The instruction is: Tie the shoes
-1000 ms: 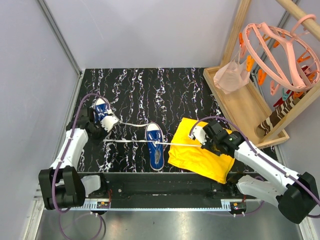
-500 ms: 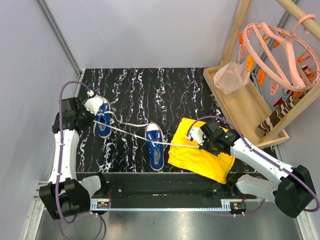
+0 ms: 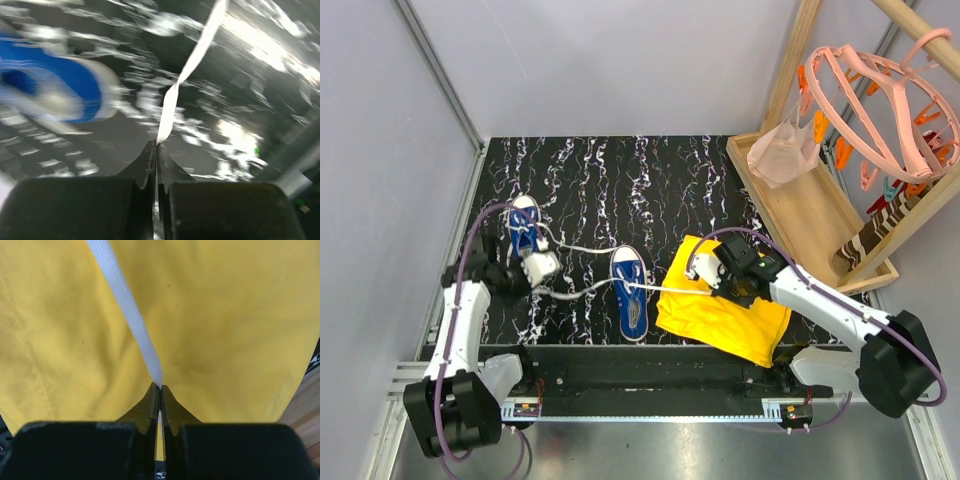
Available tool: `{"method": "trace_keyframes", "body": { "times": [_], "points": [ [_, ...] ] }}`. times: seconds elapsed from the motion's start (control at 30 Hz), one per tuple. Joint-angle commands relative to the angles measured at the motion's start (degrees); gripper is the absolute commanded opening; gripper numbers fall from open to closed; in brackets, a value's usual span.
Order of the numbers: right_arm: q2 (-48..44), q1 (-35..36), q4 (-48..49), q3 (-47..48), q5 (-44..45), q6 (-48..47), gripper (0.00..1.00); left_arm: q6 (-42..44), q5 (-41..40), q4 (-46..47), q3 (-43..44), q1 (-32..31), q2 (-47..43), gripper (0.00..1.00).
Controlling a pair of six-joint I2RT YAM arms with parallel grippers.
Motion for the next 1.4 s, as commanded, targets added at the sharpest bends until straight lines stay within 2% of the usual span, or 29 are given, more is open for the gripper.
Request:
{"method": "trace_keyframes", "body": {
  "times": [0.0,0.03,0.07,0.1,0.2,0.27,0.3,0.33,0.37,0.5,0.53,0.57,0.6,0.63,0.7,0.77,0.83,0.9,0.97,1.0,1.1,1.2,1.37],
  "points": [
    [2.8,-0.4,2.9,4.2,-5.1,-1.6,0.13,8.8,-0.9,-1.3,-7.0,-1.6,-3.4,0.01],
    [3.3,-0.4,2.9,4.5,-5.8,-1.6,0.19,8.7,-1.7,-0.6,-7.9,-1.9,-3.6,0.06],
    [4.1,-0.3,2.6,4.8,-6.5,-1.7,0.27,8.4,-2.2,0.8,-8.9,-2.2,-3.8,0.14],
    [4.6,-0.4,2.4,5.5,-7.3,-1.7,0.46,8.2,-2.5,1.4,-10.0,-2.9,-3.7,0.24],
    [5.1,-0.4,0.7,8.2,-8.6,-2.0,0.78,5.5,-2.2,2.8,-9.3,-3.5,-4.2,0.51],
    [3.3,-0.4,-0.7,10.6,-10.2,-1.5,0.89,1.1,-1.1,2.9,-7.2,-3.5,-5.4,0.55],
    [2.2,-0.4,-0.8,11.4,-11.0,-1.1,0.99,-1.0,-0.2,2.9,-5.5,-3.5,-6.1,0.59],
    [1.2,-0.4,-1.1,12.0,-11.7,-0.2,1.0,-5.2,2.3,2.9,-1.8,-3.5,-7.7,0.73],
    [-1.1,-0.4,-1.2,13.4,-13.4,0.4,1.0,-6.9,3.9,2.9,0.3,-3.5,-8.5,0.99],
    [-6.4,-0.4,2.0,15.3,-19.9,5.0,1.0,-15.8,14.0,6.4,6.2,-3.5,-11.2,0.99],
    [-8.2,-0.3,6.7,14.8,-21.1,7.8,1.0,-21.3,17.6,10.0,6.2,-3.5,-11.4,0.99],
    [-9.0,-0.3,9.8,13.0,-22.2,9.6,1.0,-23.2,19.8,11.3,6.1,-3.5,-11.4,0.99],
    [-9.6,-0.3,16.4,11.7,-22.6,12.5,1.0,-23.1,23.9,11.4,6.2,-3.6,-11.1,0.99],
    [-9.6,-0.3,19.0,10.6,-23.3,13.0,1.0,-19.9,25.2,10.6,6.3,-3.9,-10.7,0.99],
    [-8.6,-0.3,21.3,8.9,-26.9,10.3,1.0,-18.6,23.7,10.3,5.8,-7.2,-7.9,0.99],
    [-6.1,-0.3,18.9,9.9,-30.5,6.2,1.0,-15.7,20.7,9.0,3.9,-11.9,-5.2,0.99],
    [-2.7,-0.3,16.1,10.4,-31.3,1.9,1.0,-12.9,18.7,9.9,1.4,-15.6,-4.8,0.99],
    [-0.3,-0.3,14.7,10.5,-30.2,-0.3,1.0,-13.9,15.6,13.2,-3.2,-19.9,-5.5,0.98],
    [3.3,-0.3,13.3,10.7,-30.2,-2.4,1.0,-15.5,12.8,18.6,-5.8,-24.7,-5.8,0.91],
    [4.3,-0.3,12.1,11.1,-30.3,-3.4,1.0,-14.7,10.5,19.3,-8.1,-26.4,-5.4,0.81],
    [7.7,-0.3,10.2,12.4,-30.6,-3.4,0.99,-14.4,7.2,22.7,-11.2,-31.7,-3.7,0.6],
    [8.5,-0.3,10.3,12.3,-30.5,-3.1,1.0,-15.5,4.9,30.2,-14.9,-34.8,-3.2,0.53],
    [8.8,-0.3,10.8,11.7,-30.5,-1.7,0.99,-15.1,3.7,34.1,-15.7,-38.8,-0.2,0.44]
  ]
}}
